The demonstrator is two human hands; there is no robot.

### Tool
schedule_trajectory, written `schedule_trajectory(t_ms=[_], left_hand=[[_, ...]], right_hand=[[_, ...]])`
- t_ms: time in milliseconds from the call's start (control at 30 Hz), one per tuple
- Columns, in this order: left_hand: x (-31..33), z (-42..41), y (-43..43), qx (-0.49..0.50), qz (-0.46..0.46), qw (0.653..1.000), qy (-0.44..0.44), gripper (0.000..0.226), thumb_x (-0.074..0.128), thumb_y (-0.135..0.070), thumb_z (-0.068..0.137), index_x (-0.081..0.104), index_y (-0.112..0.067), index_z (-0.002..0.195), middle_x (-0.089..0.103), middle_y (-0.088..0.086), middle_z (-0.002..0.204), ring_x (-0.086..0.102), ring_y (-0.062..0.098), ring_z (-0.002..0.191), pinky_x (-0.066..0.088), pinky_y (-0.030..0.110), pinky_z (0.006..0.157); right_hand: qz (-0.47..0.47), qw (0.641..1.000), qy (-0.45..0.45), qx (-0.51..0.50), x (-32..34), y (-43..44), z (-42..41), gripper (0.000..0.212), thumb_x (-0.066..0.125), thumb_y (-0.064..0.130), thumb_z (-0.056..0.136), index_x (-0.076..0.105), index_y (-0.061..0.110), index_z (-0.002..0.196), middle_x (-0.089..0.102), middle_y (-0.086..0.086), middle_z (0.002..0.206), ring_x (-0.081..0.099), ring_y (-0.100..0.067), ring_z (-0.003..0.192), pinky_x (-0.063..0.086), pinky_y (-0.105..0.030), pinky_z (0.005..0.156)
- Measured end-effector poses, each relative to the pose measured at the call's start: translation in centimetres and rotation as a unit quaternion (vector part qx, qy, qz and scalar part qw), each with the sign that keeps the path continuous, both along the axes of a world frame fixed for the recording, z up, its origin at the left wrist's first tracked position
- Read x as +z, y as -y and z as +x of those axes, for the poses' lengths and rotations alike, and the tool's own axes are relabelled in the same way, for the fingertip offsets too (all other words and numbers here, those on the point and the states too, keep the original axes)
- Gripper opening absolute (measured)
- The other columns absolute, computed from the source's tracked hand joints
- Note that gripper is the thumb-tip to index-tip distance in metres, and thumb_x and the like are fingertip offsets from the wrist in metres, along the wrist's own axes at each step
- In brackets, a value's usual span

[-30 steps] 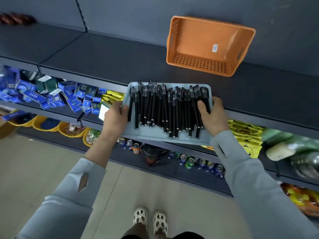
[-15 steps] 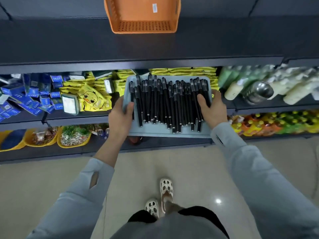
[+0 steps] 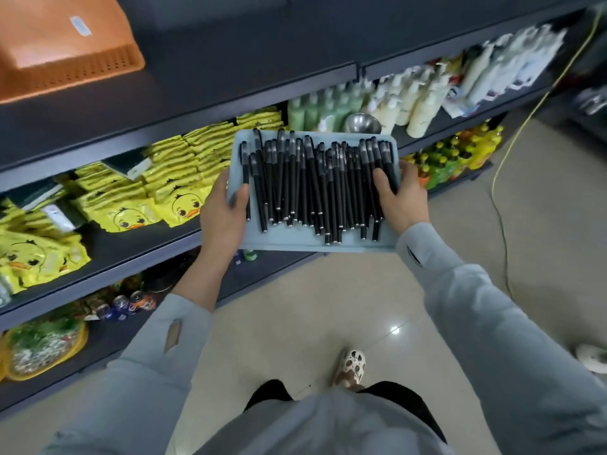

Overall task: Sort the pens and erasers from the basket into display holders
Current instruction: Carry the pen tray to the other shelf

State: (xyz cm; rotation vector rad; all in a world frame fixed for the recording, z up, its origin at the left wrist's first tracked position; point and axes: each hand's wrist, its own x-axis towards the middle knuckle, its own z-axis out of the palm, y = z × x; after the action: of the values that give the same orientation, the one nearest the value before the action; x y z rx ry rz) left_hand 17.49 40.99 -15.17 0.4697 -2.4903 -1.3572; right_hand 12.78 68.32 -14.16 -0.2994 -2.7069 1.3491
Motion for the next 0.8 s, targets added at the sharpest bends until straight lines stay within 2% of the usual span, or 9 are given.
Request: schedule_trajectory(t_ms=[67,167,267,333,433,567,667,800], left_hand=[[0.1,-2.6,-3.6,-0.014,0.000,1.000,0.000,0.052,0.049,-0.033,0.099,0.037,-0.017,0.147,0.052,0.003,0.141,0.050,0.022,0.126,0.040,0.034,0.101],[0.3,-6.5,-8.3,-0.033,0.016,0.999,-0.011,0.054,0.049,-0.035,0.099,0.036,-0.016,0.148,0.048,0.002,0.145,0.046,0.021,0.130,0.038,0.038,0.107],[0.8,-10.4,-12.0,-0.038,0.023,0.999,-0.019,0.050,0.049,-0.033,0.099,0.039,-0.017,0.146,0.053,0.001,0.138,0.052,0.019,0.122,0.042,0.036,0.101],[1.2,-13.0,-14.2,-0.042,0.033,0.998,-0.019,0.051,0.048,-0.035,0.099,0.040,-0.017,0.146,0.052,0.001,0.140,0.051,0.019,0.124,0.041,0.039,0.104],[2.0,-17.1,-17.2,-0.055,0.043,0.997,-0.027,0.048,0.049,-0.036,0.098,0.043,-0.019,0.142,0.056,-0.002,0.134,0.055,0.019,0.119,0.045,0.043,0.101],[3.3,-23.1,-21.1,-0.062,0.017,0.998,-0.030,0.048,0.048,-0.035,0.099,0.042,-0.017,0.143,0.056,0.001,0.131,0.055,0.021,0.116,0.047,0.039,0.096],[3.7,-28.4,-23.3,-0.075,-0.010,0.997,-0.030,0.049,0.047,-0.040,0.098,0.045,-0.018,0.141,0.056,0.004,0.133,0.054,0.024,0.119,0.045,0.044,0.099],[4.8,-34.5,-26.8,-0.094,-0.024,0.995,-0.023,0.051,0.046,-0.044,0.097,0.043,-0.020,0.142,0.055,0.003,0.134,0.052,0.024,0.121,0.043,0.047,0.102]], right_hand=[[0.004,1.000,-0.001,-0.015,0.5,-3.5,-1.8,0.061,0.050,0.047,0.096,0.035,0.010,0.142,0.057,-0.014,0.130,0.053,-0.034,0.119,0.043,-0.038,0.097],[0.017,0.999,-0.004,-0.026,1.5,-8.2,-5.1,0.061,0.049,0.047,0.096,0.035,0.009,0.142,0.057,-0.015,0.130,0.053,-0.035,0.119,0.043,-0.040,0.097],[0.030,0.999,-0.014,-0.029,2.6,-12.2,-8.8,0.062,0.049,0.049,0.095,0.037,0.009,0.141,0.058,-0.015,0.128,0.055,-0.034,0.117,0.045,-0.040,0.095],[0.036,0.999,-0.019,-0.031,3.3,-14.5,-11.3,0.060,0.049,0.048,0.096,0.038,0.008,0.140,0.059,-0.016,0.126,0.055,-0.034,0.114,0.044,-0.038,0.091],[0.045,0.998,-0.010,-0.038,4.3,-17.5,-14.9,0.063,0.048,0.047,0.097,0.034,0.008,0.144,0.054,-0.017,0.134,0.050,-0.035,0.122,0.040,-0.037,0.094],[0.050,0.997,-0.010,-0.056,5.1,-21.2,-20.3,0.064,0.047,0.050,0.096,0.035,0.009,0.143,0.052,-0.018,0.135,0.046,-0.036,0.126,0.038,-0.040,0.099],[0.055,0.996,-0.013,-0.070,5.7,-23.7,-24.2,0.063,0.046,0.049,0.097,0.034,0.009,0.144,0.050,-0.018,0.138,0.041,-0.035,0.130,0.035,-0.040,0.102],[0.045,0.994,-0.023,-0.095,6.5,-27.3,-29.0,0.063,0.047,0.050,0.096,0.037,0.008,0.142,0.052,-0.019,0.135,0.047,-0.035,0.125,0.039,-0.038,0.099]])
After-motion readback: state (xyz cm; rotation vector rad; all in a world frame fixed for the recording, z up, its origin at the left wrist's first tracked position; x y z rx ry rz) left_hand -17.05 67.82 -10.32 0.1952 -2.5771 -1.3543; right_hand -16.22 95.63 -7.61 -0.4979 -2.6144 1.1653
